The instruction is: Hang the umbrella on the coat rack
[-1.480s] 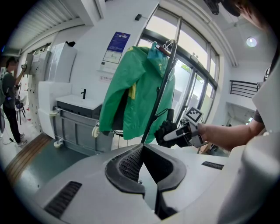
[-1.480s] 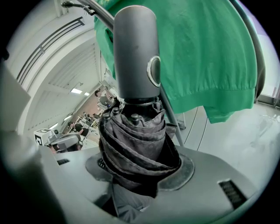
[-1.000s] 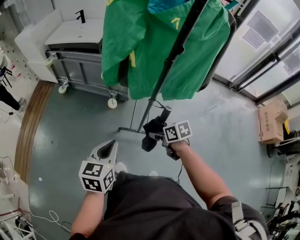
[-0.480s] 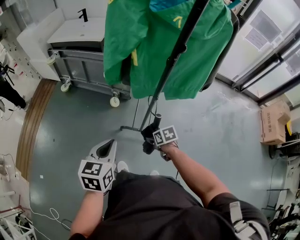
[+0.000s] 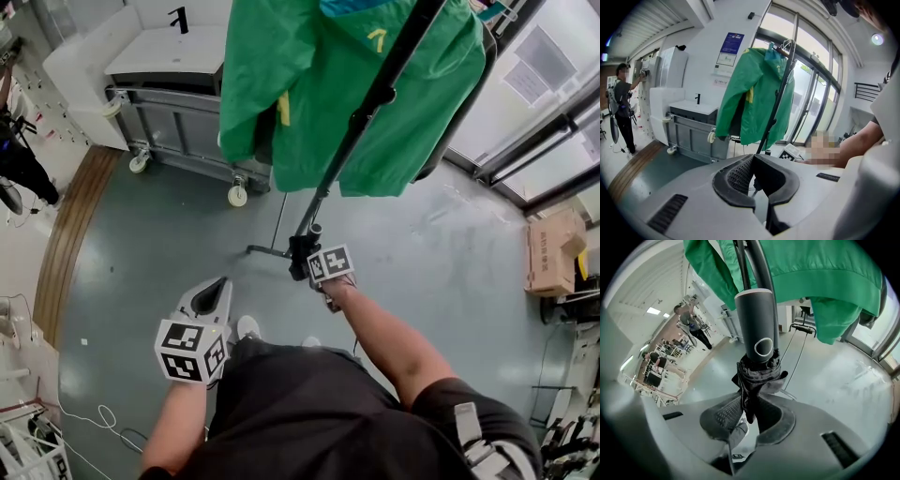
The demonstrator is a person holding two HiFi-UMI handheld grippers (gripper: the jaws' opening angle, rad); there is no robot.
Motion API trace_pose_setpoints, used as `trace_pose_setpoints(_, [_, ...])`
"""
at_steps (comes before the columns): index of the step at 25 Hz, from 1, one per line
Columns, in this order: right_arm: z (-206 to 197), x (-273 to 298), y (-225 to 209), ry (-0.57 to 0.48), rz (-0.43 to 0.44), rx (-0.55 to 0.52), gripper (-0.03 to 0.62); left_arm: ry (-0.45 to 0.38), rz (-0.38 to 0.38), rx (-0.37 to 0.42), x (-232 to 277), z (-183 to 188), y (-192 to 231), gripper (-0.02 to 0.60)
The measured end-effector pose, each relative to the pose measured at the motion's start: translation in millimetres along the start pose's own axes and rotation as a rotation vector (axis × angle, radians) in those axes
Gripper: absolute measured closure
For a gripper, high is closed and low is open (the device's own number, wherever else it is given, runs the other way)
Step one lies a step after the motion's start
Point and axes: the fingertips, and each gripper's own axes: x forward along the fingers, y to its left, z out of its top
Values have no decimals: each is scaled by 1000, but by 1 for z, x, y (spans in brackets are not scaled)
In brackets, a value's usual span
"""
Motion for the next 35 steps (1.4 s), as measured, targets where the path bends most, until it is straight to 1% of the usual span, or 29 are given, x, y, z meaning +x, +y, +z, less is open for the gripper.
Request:
trace_pose_setpoints(5, [4,1,-11,5,-13,12,536,1,11,-6,0,-1,4,566])
trace_pose_setpoints(9, [10,-2,-12,-17,12,41,557,0,7,-2,2,1,4,566])
trace_pose_setpoints(14, [16,-10,-4,-55,51,36,571,0,-5,4,6,3,0,566])
trace_pose_setpoints(20, [25,-33,10,-153,118,45,579,1,-26,15,14,5,-9,566])
trace_pose_setpoints(28, [33,-93,32,-326,214,65,583,2,-52,27,23,4,-28,566])
trace_pose_setpoints(30, [32,-111,43,-361,246,48,583,3,-55,31,24,3,-32,566])
trace_pose_setpoints(33, [29,-140,65,-398,291,-33,583,5,-62,35,27,1,-42,566])
trace_pose_setpoints(35, [23,-161,76,-420,301,-76,583,4,-71,39,28,2,-50,566])
